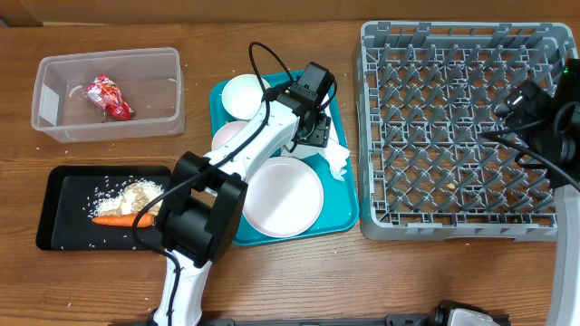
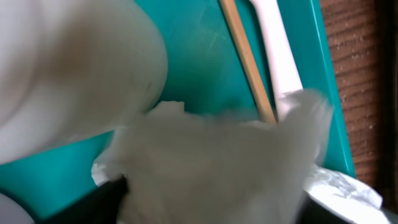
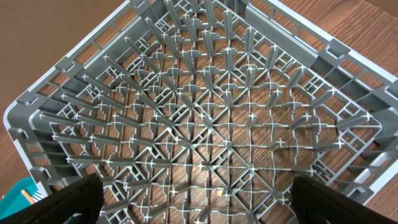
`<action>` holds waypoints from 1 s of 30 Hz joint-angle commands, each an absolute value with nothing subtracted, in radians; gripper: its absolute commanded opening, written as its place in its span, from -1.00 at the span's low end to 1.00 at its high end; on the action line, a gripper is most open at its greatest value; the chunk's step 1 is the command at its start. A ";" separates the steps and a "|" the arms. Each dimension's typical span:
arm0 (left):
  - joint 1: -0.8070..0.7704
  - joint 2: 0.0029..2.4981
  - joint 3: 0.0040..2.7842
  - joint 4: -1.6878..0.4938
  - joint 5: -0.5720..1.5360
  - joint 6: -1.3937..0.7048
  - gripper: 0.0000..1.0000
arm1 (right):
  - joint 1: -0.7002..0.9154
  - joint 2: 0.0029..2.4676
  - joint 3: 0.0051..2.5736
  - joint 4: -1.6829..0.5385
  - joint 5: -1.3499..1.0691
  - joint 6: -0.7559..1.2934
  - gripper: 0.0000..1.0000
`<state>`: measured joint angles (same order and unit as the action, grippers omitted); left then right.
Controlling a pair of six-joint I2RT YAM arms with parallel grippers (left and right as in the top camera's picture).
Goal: Sort waste into correct bins and load items into the dishwasher rack
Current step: 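Grasp the crumpled white napkin with the left gripper, then carry the napkin left and release it into the clear bin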
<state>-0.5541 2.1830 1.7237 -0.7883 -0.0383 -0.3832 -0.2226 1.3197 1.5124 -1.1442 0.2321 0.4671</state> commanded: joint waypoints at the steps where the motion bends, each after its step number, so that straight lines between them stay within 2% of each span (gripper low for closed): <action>1: -0.550 2.197 1.730 -0.793 -0.056 -0.382 0.01 | -0.225 1.320 1.518 -1.139 0.230 0.469 1.00; 3: -0.550 2.197 1.731 -0.801 -0.056 -0.381 -0.30 | -0.225 1.320 1.518 -1.139 0.230 0.469 1.00; 6: -0.550 2.195 1.733 -0.825 -0.056 -0.381 -0.90 | -0.225 1.320 1.518 -1.139 0.230 0.469 1.00; 18: -0.530 2.030 1.859 -1.140 -0.062 -0.472 -0.92 | -0.225 1.320 1.518 -1.139 0.230 0.469 1.00; 24: -0.478 1.885 1.864 -1.162 -0.076 -0.426 -0.92 | -0.225 1.320 1.518 -1.139 0.230 0.469 1.00; 30: -0.340 1.821 1.864 -1.160 -0.218 -0.426 -0.92 | -0.225 1.320 1.518 -1.139 0.230 0.469 1.00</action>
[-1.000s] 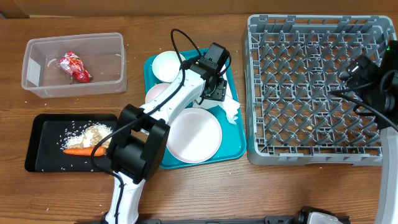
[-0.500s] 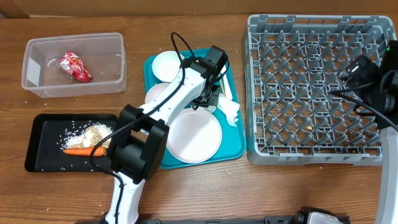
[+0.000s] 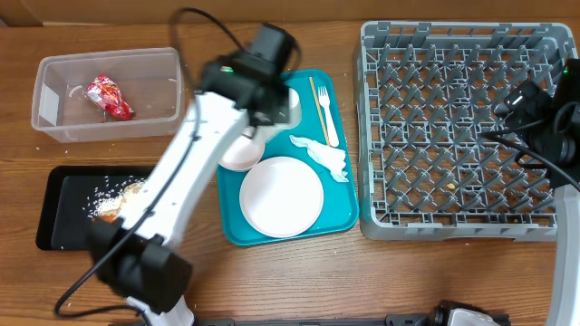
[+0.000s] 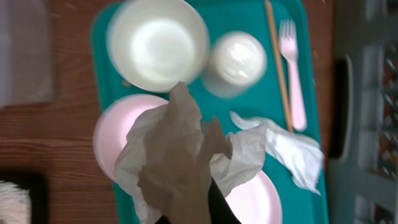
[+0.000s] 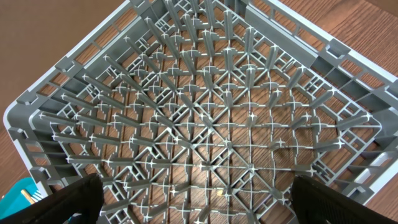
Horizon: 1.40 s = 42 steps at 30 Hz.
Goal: Sort waste into correct bins and load items into the dishwasher rack
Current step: 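Carry the napkin left and release it into the clear bin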
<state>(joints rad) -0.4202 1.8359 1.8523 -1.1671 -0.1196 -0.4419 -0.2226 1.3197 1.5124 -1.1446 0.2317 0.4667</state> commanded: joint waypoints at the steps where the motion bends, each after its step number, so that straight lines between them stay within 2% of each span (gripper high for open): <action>1: -0.311 1.821 1.864 -1.150 -0.228 -0.426 -0.92 | -0.225 1.320 1.518 -1.139 0.230 0.469 1.00; 9: 0.016 1.864 1.863 -1.006 -0.268 -0.427 -0.92 | -0.225 1.320 1.518 -1.139 0.230 0.469 1.00; 11: 0.085 1.885 1.862 -0.970 -0.265 -0.427 -0.84 | -0.225 1.320 1.518 -1.139 0.230 0.469 1.00; 12: 0.121 1.900 1.862 -0.953 -0.262 -0.427 -0.56 | -0.225 1.320 1.518 -1.139 0.230 0.469 1.00; 13: 0.149 1.914 1.862 -0.943 -0.256 -0.427 -0.04 | -0.225 1.320 1.518 -1.139 0.230 0.469 1.00; 14: 0.175 1.929 1.862 -0.938 -0.242 -0.427 0.67 | -0.225 1.320 1.518 -1.139 0.230 0.469 1.00; 15: 0.197 1.943 1.862 -0.937 -0.227 -0.427 1.00 | -0.225 1.320 1.518 -1.139 0.230 0.469 1.00; 21: 0.285 2.006 1.862 -0.974 -0.059 -0.427 1.00 | -0.225 1.320 1.518 -1.139 0.230 0.469 1.00; 29: 0.277 1.996 1.862 -1.021 0.293 -0.303 1.00 | -0.225 1.320 1.518 -1.139 0.230 0.469 1.00; 35: 0.157 1.972 1.862 -1.057 0.385 -0.251 0.87 | -0.225 1.320 1.518 -1.139 0.230 0.469 1.00; 39: 0.022 1.966 1.862 -1.079 0.429 -0.109 0.95 | -0.225 1.320 1.518 -1.139 0.230 0.469 1.00; 42: -0.117 1.967 1.861 -1.124 0.383 -0.048 1.00 | -0.225 1.320 1.518 -1.139 0.230 0.469 1.00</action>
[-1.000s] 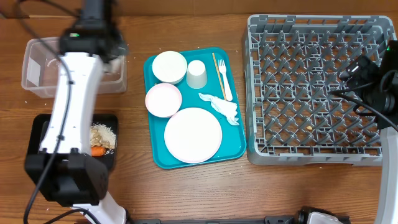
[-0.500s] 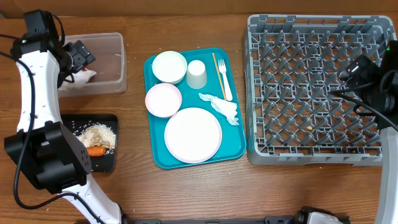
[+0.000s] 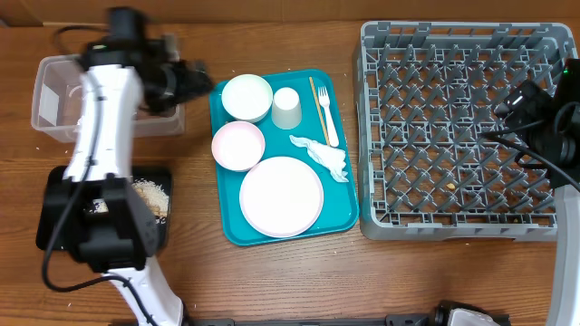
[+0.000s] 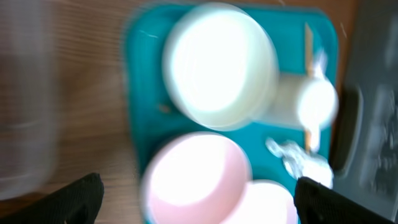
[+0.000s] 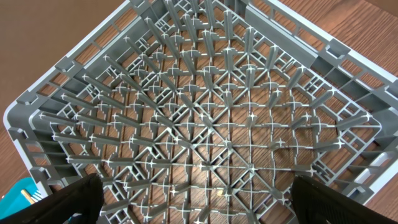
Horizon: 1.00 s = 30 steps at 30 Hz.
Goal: Sort waste into correct bins and load items into the dishwasher rack
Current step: 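Carry the napkin left and release it into the clear bin, then reach the left gripper to the remaining napkin piece and grasp it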
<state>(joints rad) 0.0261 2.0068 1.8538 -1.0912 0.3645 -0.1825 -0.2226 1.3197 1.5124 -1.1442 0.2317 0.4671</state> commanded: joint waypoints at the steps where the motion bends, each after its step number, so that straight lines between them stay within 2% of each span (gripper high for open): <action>1: -0.162 1.967 1.861 -1.131 0.357 -0.057 1.00 | -0.225 1.320 1.518 -1.139 0.230 0.469 1.00; 4: -0.290 1.968 1.861 -1.142 0.260 -0.178 0.97 | -0.225 1.320 1.518 -1.139 0.230 0.469 1.00; 7: -0.402 1.969 1.858 -1.143 0.155 -0.364 0.82 | -0.225 1.320 1.518 -1.139 0.230 0.469 1.00; 14: -0.568 1.977 1.825 -1.049 0.078 -0.637 0.85 | -0.225 1.320 1.518 -1.139 0.230 0.469 1.00; 21: -0.593 2.038 1.812 -0.963 0.075 -0.789 0.75 | -0.225 1.323 1.518 -1.139 0.230 0.469 1.00; 30: -0.590 2.168 1.812 -0.933 0.078 -0.858 0.79 | -0.225 1.327 1.518 -1.139 0.230 0.469 1.00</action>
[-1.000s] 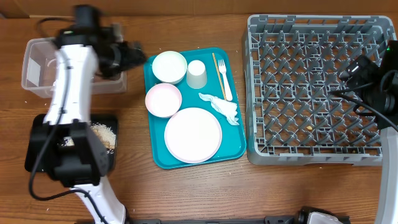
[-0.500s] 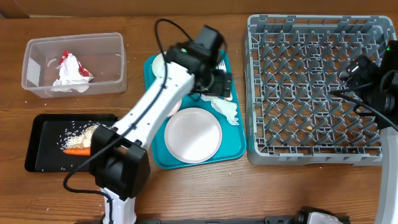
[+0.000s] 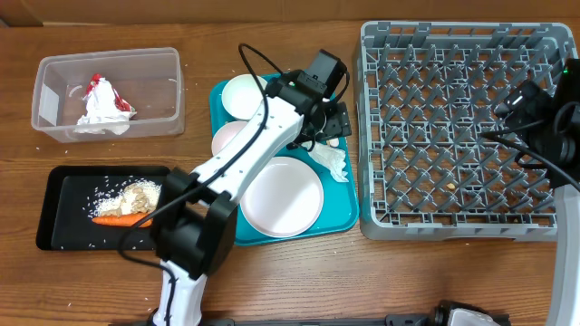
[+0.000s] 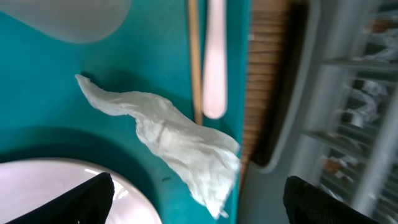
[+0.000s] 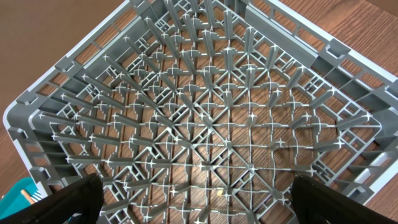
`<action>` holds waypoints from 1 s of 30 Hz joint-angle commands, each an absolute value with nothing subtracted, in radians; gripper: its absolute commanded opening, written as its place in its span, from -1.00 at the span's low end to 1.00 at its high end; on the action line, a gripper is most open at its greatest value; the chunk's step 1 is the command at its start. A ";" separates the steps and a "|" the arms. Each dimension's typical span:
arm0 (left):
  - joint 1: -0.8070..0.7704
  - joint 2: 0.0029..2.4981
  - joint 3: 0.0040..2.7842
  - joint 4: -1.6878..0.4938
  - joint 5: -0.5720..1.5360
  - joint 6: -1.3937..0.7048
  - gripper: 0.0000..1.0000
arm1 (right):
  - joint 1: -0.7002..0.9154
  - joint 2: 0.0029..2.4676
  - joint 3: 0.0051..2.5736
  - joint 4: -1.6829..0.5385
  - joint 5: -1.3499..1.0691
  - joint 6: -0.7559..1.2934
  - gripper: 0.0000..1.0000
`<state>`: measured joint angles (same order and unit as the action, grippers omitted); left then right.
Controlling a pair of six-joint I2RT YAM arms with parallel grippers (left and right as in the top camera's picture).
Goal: Sort waste into correct bins and load items into the dishwasher rack
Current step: 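Reach the left gripper to the remaining napkin piece and grasp it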
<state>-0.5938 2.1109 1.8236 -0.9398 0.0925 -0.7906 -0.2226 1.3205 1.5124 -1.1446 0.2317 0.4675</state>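
Observation:
My left gripper (image 3: 332, 119) hangs open over the right side of the teal tray (image 3: 346, 217), nothing between its fingers. Just below it lies a crumpled white napkin (image 4: 168, 134), also seen in the overhead view as the napkin (image 3: 333, 161). Beside it run a wooden chopstick (image 4: 194, 56) and a pink fork (image 4: 214, 56). The tray also holds a white bowl (image 3: 243, 91), a pink bowl (image 3: 225, 138) and a white plate (image 3: 281, 195). The clear bin (image 3: 54, 131) holds a white napkin (image 3: 91, 116) and a red wrapper (image 3: 107, 91). My right gripper (image 5: 196, 202) stands open above the grey rack (image 5: 205, 106).
A black tray (image 3: 63, 226) at the left front carries a carrot (image 3: 120, 218) and rice. The dishwasher rack (image 3: 453, 127) fills the right of the table, its wall close to the teal tray's edge. A white cup (image 4: 68, 15) shows at the left wrist view's top.
My left gripper was open beside the clear bin; now it is back over the tray's right side above the second napkin. A white napkin now lies in the bin. The right arm is unchanged.
My left gripper was down on a napkin on the tray. Then it held that napkin lifted above the tray. Then it stood open at the clear bin. Now the napkin lies in the bin with the red wrapper, and the gripper is open over the remaining napkin.

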 commanded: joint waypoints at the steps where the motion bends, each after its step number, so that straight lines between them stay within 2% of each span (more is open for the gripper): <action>1: -0.589 2.188 1.812 -0.928 0.076 -0.858 0.79 | -0.225 1.327 1.518 -1.139 0.230 0.469 1.00; 20: -0.583 2.291 1.812 -0.913 0.070 -0.868 0.65 | -0.225 1.333 1.518 -1.139 0.230 0.469 1.00; 23: -0.582 2.290 1.813 -0.912 0.059 -0.867 0.52 | -0.225 1.333 1.518 -1.139 0.230 0.469 1.00; 26: -0.582 2.289 1.813 -0.916 0.044 -0.842 0.28 | -0.225 1.334 1.518 -1.139 0.230 0.469 1.00; 30: -0.582 2.289 1.827 -0.944 0.043 -0.833 0.12 | -0.225 1.334 1.518 -1.139 0.230 0.469 1.00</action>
